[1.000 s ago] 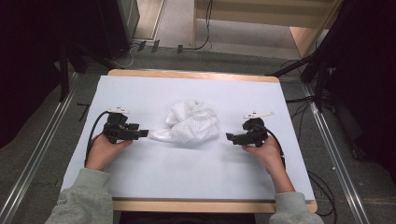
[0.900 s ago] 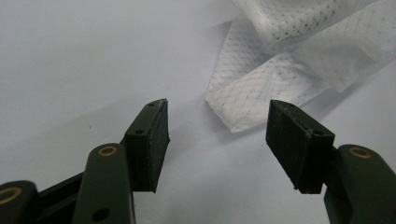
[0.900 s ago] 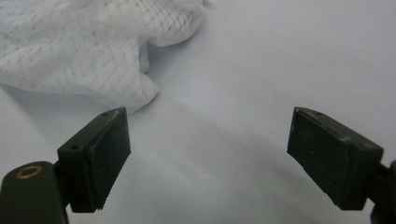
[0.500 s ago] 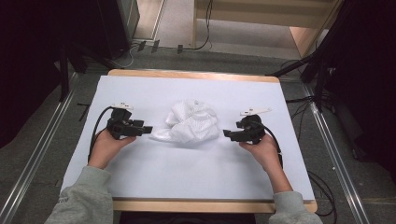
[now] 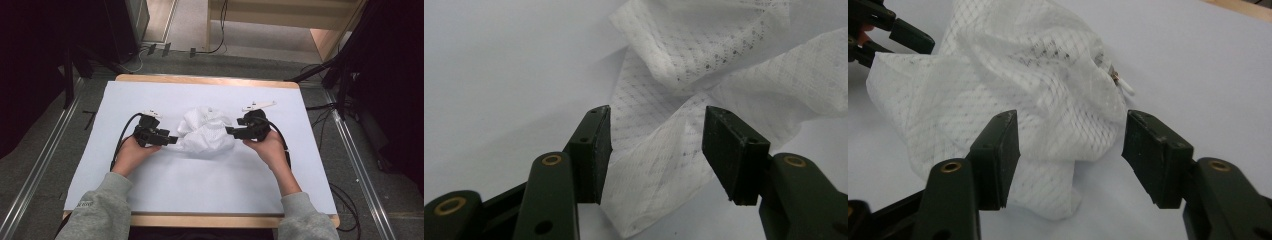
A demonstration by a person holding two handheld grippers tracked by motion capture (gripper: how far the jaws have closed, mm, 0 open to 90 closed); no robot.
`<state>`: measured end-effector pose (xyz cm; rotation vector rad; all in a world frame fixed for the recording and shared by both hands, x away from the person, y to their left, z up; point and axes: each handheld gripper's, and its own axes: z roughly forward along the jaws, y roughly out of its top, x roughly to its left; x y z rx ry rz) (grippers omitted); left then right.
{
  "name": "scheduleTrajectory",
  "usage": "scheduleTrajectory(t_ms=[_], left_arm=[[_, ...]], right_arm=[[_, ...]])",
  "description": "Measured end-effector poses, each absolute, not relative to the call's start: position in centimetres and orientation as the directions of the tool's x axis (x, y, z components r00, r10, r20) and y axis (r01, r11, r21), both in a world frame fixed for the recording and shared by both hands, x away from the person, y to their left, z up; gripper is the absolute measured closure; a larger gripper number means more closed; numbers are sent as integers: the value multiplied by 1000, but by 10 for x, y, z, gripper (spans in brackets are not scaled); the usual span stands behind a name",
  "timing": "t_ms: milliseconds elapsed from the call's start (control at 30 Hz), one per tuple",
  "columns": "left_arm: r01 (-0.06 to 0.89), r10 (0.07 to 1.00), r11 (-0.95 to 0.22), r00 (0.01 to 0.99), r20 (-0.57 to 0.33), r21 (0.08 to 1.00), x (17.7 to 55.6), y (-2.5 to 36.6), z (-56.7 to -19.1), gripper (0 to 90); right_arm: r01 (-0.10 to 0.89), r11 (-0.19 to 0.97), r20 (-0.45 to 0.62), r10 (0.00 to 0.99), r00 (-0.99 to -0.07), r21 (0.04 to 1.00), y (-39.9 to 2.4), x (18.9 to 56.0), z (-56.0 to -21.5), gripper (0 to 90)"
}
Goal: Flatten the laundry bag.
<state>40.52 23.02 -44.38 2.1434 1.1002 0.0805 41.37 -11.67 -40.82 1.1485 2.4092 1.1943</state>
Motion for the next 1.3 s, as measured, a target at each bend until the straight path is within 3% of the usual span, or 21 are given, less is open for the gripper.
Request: scheduleTrajectory(t_ms=[367,567,667,700,767,800,900,1300], left_arm=[[676,730,-404,644,-227,616,403,220,-454,500],[666,723,-411,654,-222,622,399,218,-456,641],[642,717,-438,672,-186,630,396,215,-457,725],[635,714,-441,677,-181,634,395,214,-458,725],[622,725,-458,674,-138,635,393,211,-458,797],[623,720,-461,679,-143,632,392,209,-458,871],[622,717,-465,682,-143,630,391,208,-458,900],[645,716,-456,675,-177,613,396,209,-457,900]], right_arm=[[487,406,109,671,-734,773,-74,427,-398,327],[483,429,98,662,-743,763,-57,435,-405,359],[519,467,98,670,-736,716,-51,439,-415,525],[519,467,98,670,-736,716,-51,439,-415,525],[554,468,126,675,-727,689,-50,442,-420,611],[572,458,151,676,-721,680,-51,443,-423,737],[583,467,160,673,-722,665,-55,442,-422,865],[550,428,172,656,-735,717,-99,399,-404,887]])
